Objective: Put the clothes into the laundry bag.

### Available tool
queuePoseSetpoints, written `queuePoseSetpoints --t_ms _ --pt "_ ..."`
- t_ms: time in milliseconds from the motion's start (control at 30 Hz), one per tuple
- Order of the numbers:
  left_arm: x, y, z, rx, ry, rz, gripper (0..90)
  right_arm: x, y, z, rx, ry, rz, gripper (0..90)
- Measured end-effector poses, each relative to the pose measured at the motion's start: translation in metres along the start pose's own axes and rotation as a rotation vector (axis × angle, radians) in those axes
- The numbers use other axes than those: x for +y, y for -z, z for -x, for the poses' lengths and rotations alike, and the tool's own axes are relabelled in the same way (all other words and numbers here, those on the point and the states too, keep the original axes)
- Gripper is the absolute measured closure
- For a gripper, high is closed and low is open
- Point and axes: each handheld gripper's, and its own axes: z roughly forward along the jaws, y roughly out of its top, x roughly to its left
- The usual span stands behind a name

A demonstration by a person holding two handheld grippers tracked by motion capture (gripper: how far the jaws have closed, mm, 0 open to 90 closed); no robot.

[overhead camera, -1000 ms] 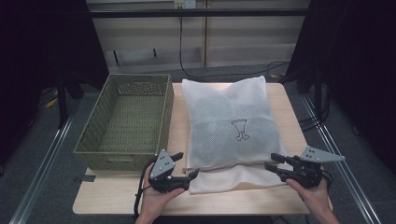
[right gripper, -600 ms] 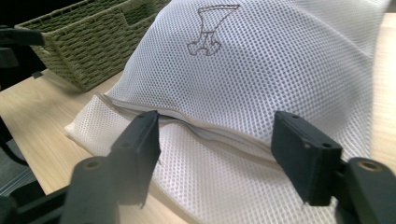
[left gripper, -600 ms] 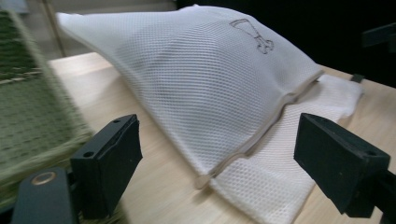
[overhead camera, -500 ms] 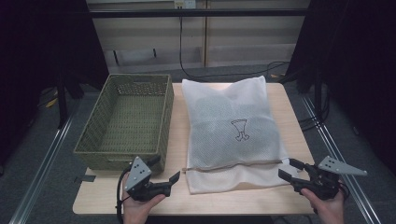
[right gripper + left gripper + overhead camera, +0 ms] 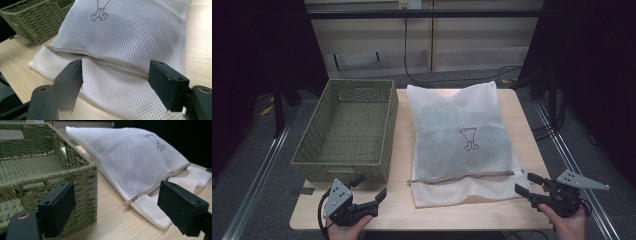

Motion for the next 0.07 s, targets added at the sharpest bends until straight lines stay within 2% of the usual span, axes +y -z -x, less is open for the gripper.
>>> queuePoseSetpoints --t_ms 67 --pt "0.0001 -0.0003 0.0003 -0.005 -0.001 0.001 12.9 0.0007 -0.0031 -0.0011 0.002 0.006 -0.007 27.2"
